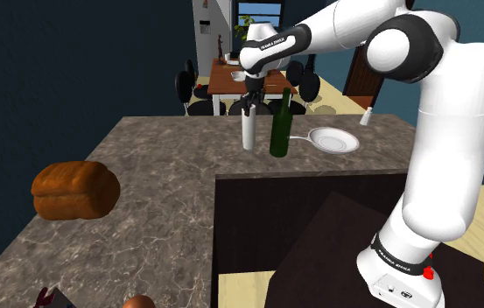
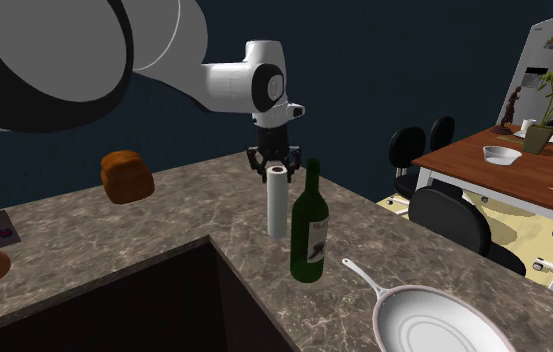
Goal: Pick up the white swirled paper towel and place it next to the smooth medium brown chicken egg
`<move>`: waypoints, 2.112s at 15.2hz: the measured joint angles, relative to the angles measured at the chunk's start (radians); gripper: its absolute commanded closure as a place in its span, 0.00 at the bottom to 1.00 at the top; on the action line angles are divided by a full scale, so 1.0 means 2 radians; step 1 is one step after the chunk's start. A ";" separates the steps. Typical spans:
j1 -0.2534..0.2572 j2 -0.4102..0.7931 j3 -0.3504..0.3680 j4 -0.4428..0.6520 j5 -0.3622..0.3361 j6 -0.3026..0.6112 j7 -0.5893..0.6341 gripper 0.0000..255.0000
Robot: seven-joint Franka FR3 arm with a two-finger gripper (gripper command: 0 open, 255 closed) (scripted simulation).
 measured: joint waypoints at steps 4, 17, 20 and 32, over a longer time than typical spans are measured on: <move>0.001 -0.005 0.000 0.019 -0.001 -0.024 0.001 1.00; 0.000 -0.010 -0.001 0.101 -0.002 -0.112 -0.001 1.00; -0.001 -0.009 -0.001 0.124 -0.001 -0.133 -0.002 1.00; 0.052 -0.124 0.028 -0.004 -0.033 -0.122 0.082 1.00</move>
